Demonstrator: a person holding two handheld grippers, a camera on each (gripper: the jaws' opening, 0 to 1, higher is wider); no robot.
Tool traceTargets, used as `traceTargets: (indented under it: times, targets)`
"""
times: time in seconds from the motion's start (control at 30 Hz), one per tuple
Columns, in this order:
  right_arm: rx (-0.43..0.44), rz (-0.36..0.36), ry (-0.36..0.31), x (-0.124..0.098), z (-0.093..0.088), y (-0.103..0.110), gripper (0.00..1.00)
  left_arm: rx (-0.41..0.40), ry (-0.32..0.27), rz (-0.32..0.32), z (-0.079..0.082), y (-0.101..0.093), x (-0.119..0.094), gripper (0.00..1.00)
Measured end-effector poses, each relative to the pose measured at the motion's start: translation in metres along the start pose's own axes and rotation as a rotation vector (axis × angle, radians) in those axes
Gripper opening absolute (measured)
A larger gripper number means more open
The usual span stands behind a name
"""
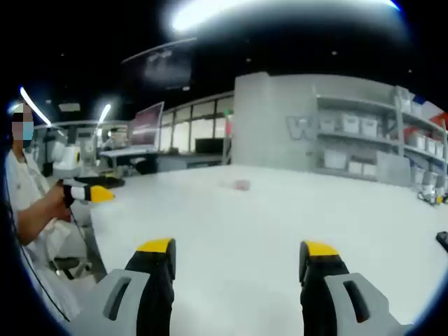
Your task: Open the resealable bag by pulling the two sides of the seal apart until the entire bag opening is separated and visibly accessible.
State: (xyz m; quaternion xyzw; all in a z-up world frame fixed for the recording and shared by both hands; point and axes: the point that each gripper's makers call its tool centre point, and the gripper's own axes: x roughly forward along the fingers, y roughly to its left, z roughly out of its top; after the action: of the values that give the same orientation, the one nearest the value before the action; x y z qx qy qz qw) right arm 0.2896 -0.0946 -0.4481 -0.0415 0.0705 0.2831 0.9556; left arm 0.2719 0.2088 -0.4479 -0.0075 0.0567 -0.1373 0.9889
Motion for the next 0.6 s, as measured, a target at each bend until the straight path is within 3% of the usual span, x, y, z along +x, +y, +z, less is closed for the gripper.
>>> traceTargets:
  times: [0.6]
  targets:
    - [-0.001, 0.001, 0.007, -0.0002, -0.0014, 0.0014, 0.72, 0.003, 0.008, 0.002, -0.0025, -0.0010, -0.0016, 0.96]
